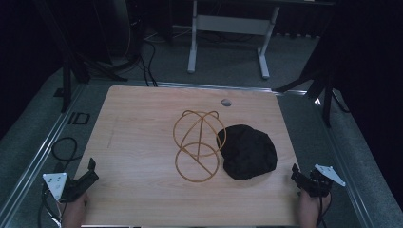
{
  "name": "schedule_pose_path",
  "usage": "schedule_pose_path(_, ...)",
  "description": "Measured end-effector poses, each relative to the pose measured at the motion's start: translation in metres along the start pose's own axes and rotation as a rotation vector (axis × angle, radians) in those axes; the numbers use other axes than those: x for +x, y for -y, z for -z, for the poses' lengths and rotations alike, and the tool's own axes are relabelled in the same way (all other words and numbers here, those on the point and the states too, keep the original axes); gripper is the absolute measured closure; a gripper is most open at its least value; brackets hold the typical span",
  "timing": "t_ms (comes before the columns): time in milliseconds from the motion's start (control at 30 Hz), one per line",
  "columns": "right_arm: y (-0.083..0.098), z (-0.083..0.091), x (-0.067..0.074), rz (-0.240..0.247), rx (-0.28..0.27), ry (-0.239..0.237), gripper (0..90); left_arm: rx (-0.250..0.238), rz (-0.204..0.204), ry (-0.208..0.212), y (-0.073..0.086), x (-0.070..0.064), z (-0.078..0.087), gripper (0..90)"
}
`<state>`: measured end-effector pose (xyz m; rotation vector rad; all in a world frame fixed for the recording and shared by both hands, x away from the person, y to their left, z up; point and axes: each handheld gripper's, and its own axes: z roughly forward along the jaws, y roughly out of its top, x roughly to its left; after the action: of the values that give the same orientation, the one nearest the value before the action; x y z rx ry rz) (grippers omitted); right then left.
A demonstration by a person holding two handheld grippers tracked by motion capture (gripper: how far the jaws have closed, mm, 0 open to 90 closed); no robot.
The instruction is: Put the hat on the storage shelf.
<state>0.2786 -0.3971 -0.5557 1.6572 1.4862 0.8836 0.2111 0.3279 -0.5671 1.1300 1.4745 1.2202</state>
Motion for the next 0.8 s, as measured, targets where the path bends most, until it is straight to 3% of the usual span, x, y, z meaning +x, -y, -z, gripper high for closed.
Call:
schedule_pose_path(333, -0.001, -0.001, -0.001, -0.003, 0.008, -0.006, 13.3, 0.002, -0.005, 0.001, 0.000, -0.001, 0.000, 0.5)
schedule_pose_path(533, -0.005, 0.000, -0.001, 0.002, 0.023, -0.036, 12.9, 0.002, -0.006, 0.005, 0.000, 0.000, 0.000, 0.5)
schedule_pose_path(567, -0.015, 0.009, -0.003, -0.050, 0.002, -0.092, 13.1, 0.003, -0.006, 0.008, 0.000, 0.000, -0.001, 0.5)
schedule_pose_path(733, -0.042, 0.026, 0.005, 0.003, -0.032, -0.134, 12.9, 0.002, -0.008, 0.011, 0.000, 0.000, 0.000, 0.5)
schedule_pose_path(767, -0.056, 0.032, 0.011, 0.032, -0.039, -0.172, 12.8, 0.003, -0.008, 0.014, 0.000, 0.000, 0.000, 0.5)
schedule_pose_path(800, -0.062, 0.035, 0.014, 0.052, -0.043, -0.175, 12.8, 0.004, -0.007, 0.015, 0.000, 0.000, 0.000, 0.5)
